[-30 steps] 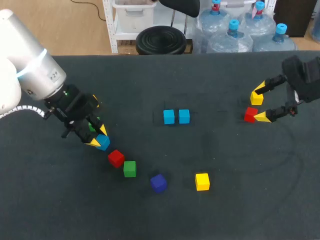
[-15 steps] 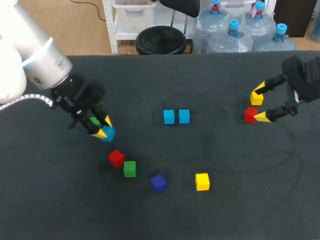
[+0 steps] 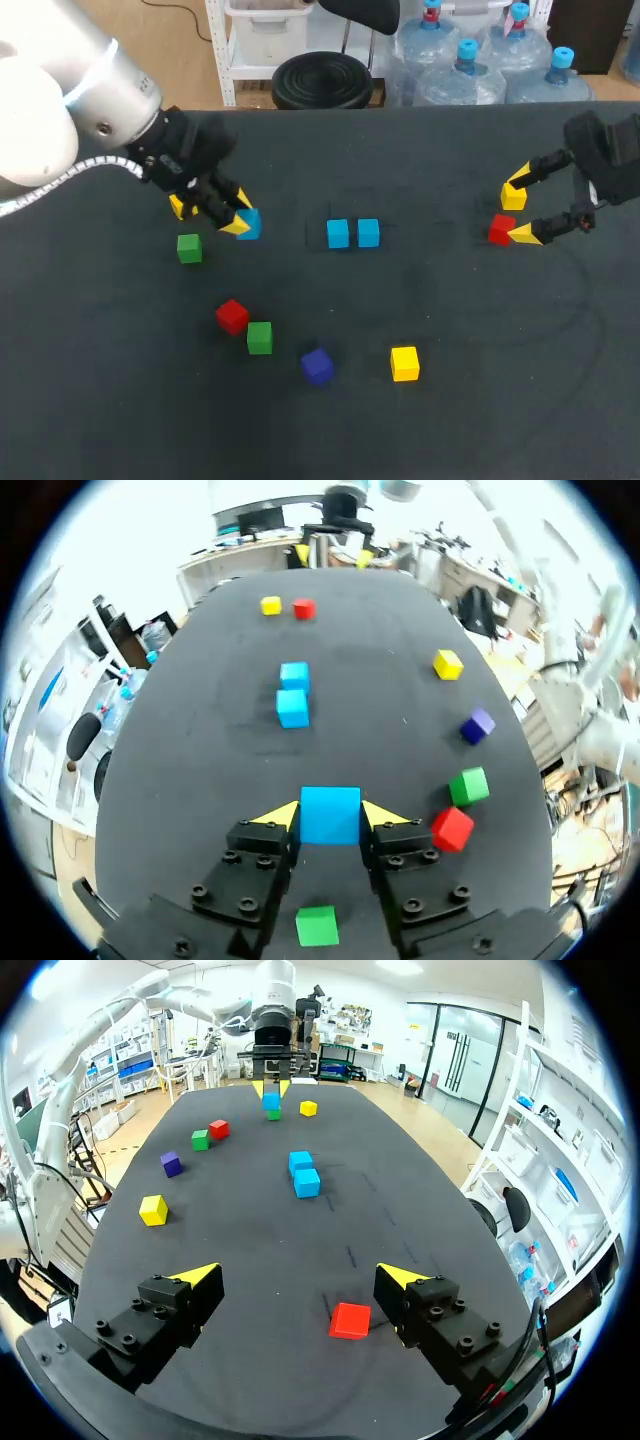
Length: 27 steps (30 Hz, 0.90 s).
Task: Place the blue cubes, place green cubes on the blue cubes, place the yellow cubes on the green cubes, then place the red cubes on the yellow cubes, and place purple cube on the red cubes.
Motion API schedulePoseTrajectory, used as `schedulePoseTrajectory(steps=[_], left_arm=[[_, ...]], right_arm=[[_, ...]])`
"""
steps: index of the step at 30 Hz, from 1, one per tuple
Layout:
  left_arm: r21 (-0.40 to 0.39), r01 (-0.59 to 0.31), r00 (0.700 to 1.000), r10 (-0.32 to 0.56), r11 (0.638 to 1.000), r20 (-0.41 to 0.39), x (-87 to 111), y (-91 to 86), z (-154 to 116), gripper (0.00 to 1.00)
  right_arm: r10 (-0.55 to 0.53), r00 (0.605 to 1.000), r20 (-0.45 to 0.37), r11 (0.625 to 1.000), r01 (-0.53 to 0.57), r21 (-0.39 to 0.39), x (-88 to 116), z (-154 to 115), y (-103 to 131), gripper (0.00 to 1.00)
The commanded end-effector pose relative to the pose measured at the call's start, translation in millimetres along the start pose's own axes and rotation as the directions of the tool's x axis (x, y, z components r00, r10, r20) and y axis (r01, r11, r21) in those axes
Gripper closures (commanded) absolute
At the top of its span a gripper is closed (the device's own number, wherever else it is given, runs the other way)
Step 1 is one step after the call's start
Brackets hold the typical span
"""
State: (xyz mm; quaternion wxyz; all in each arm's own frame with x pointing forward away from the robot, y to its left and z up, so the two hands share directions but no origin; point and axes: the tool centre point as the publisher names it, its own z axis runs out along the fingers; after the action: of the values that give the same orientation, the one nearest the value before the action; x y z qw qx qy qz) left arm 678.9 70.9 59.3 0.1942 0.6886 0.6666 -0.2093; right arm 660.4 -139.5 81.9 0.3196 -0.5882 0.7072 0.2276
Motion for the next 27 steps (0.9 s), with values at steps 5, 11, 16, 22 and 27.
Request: schedulePoseTrajectory(steps=[5,11,16,22,27], left_arm=[[-0.028,0.024,1.000,-0.024,0.999,0.005,-13.1,8.2,16.5,1.00],[-0.051,0.050,0.999,-0.051,0.997,-0.009,-20.7,18.6,28.5,1.00],[-0.072,0.072,0.997,-0.074,0.995,-0.031,-26.0,25.5,37.0,1.00],[-0.081,0.091,0.995,-0.094,0.992,-0.029,-30.2,31.4,47.6,1.00],[-0.085,0.094,0.995,-0.097,0.992,-0.029,-32.1,33.8,56.4,1.00]], right_arm=[[0.000,1.000,0.000,1.000,0.000,0.000,-0.1,-0.2,0.2,0.00],[0.000,1.000,0.000,1.000,0.000,0.000,-0.1,-0.2,0.2,0.00],[0.000,1.000,0.000,1.000,0.000,0.000,-0.1,-0.2,0.2,0.00],[0.000,1.000,0.000,1.000,0.000,0.000,-0.1,-0.2,0.2,0.00],[0.000,1.000,0.000,1.000,0.000,0.000,-0.1,-0.2,0.2,0.00]])
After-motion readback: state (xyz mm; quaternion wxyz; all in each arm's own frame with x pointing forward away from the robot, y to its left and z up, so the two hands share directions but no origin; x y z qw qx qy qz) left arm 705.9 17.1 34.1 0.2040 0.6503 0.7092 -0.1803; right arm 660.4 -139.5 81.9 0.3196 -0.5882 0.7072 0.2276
